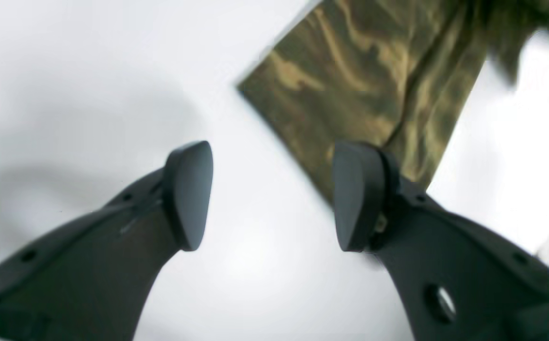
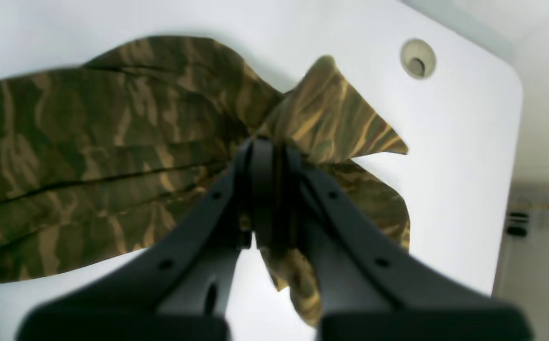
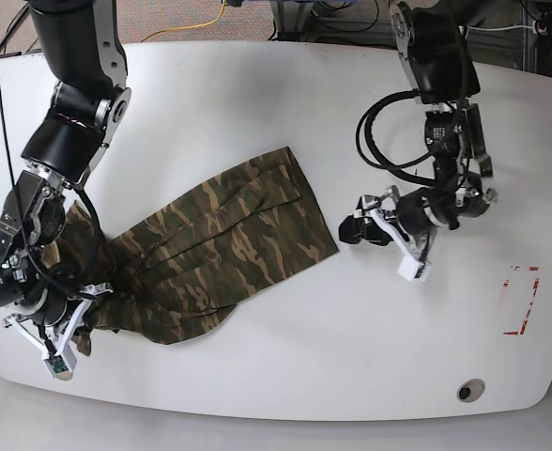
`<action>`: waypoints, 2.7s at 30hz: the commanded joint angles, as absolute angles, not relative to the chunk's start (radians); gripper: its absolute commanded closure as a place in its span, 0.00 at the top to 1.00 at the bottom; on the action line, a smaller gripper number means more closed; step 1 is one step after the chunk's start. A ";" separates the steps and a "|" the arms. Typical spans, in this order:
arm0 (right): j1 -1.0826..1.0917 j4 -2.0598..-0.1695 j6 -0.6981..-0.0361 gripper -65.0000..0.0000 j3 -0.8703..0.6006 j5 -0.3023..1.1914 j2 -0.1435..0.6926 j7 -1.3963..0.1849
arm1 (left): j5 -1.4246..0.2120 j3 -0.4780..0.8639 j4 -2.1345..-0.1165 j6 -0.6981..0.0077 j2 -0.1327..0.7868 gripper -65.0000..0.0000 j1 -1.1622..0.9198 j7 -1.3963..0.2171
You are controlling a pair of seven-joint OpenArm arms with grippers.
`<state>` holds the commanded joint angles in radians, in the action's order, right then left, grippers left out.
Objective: Layout the t-shirt on the table in an organized manner, then fold the t-shirt properly
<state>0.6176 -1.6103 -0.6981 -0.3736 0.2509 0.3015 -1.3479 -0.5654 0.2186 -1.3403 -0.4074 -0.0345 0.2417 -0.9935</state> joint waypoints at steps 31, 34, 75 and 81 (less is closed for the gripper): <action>0.601 -1.610 -0.698 0.02 -0.429 0.251 0.302 -1.348 | -0.564 0.033 -0.872 -0.208 -0.125 0.53 0.427 -0.783; 0.601 -1.610 -0.698 0.02 -0.429 0.251 0.302 -1.348 | -0.564 0.033 -0.872 -0.208 -0.125 0.32 0.427 -0.779; 0.696 -1.497 -0.698 0.02 -0.420 0.240 0.326 -1.251 | -0.562 0.117 -1.613 -0.372 0.266 0.06 0.495 -0.898; 0.862 -1.310 -0.698 0.02 -0.361 0.240 0.398 -1.191 | -0.561 0.214 -1.607 -0.374 0.305 0.07 0.661 -0.929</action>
